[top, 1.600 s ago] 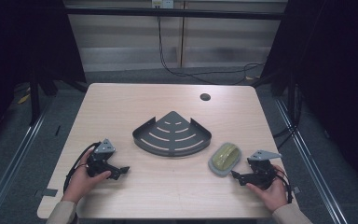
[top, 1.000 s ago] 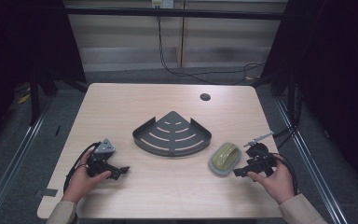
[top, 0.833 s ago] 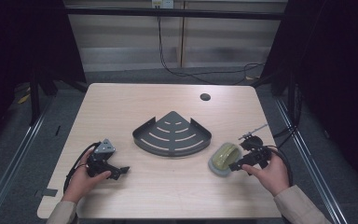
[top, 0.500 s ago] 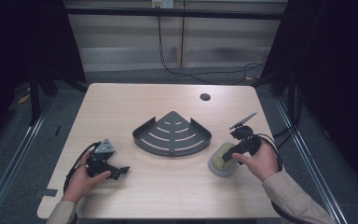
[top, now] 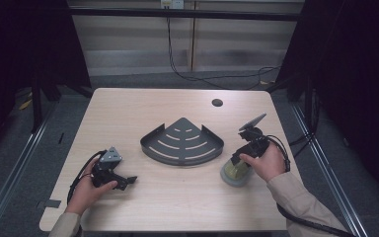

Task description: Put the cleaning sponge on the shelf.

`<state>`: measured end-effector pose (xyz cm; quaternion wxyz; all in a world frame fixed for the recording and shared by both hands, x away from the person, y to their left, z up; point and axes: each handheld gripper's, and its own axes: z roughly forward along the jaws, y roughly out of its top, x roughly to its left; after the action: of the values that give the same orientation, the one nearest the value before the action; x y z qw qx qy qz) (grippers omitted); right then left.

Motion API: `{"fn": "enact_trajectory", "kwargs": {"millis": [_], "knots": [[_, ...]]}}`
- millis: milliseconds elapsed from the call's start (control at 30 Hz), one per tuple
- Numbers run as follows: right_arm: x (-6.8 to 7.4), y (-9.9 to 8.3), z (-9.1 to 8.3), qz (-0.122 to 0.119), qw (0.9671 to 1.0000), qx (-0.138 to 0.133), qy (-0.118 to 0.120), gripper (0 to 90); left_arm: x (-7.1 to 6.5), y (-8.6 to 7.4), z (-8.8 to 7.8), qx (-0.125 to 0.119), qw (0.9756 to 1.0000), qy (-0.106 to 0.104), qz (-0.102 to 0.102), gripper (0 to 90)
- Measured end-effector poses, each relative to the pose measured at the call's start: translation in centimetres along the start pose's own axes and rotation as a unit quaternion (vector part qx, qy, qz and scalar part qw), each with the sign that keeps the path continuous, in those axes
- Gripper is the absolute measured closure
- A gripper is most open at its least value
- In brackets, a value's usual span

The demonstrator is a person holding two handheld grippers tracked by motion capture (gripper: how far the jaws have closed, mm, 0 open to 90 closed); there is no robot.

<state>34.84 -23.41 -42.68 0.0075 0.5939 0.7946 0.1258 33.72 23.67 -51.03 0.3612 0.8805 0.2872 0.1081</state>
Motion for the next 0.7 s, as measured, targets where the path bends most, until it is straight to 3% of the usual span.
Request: {"fn": "enact_trajectory", "kwargs": {"millis": [100,200,300,567,600,667,700], "knots": [[0.19,0.34,-0.16,0.006,1.0,-0.007,0.0,25.7,-0.03,0.0,0.01,0.0,1.0,0.001,0.001,0.0],[0.32,0.54,-0.01,0.008,0.9998,-0.015,-0.006,23.5,-0.03,0.0,0.01,0.0,1.0,0.001,0.001,0.0],[0.49,0.55,0.38,0.003,0.9998,-0.006,-0.02,22.7,-0.03,0.0,0.01,0.0,1.0,0.001,0.001,0.0],[-0.03,0.07,0.63,0.008,0.9999,0.006,-0.011,30.1,-0.03,0.0,0.01,0.0,1.0,0.001,0.001,0.0],[-0.06,0.02,0.67,0.005,0.9999,0.009,-0.01,34.9,-0.03,0.0,0.01,0.0,1.0,0.001,0.001,0.0],[0.01,-0.22,0.61,-0.011,0.9999,0.01,0.0,61.3,-0.03,0.0,0.01,0.0,1.0,0.001,0.001,0.0],[0.01,-0.22,0.61,-0.011,0.9999,0.01,0.0,61.3,-0.03,0.0,0.01,0.0,1.0,0.001,0.001,0.0]]}}
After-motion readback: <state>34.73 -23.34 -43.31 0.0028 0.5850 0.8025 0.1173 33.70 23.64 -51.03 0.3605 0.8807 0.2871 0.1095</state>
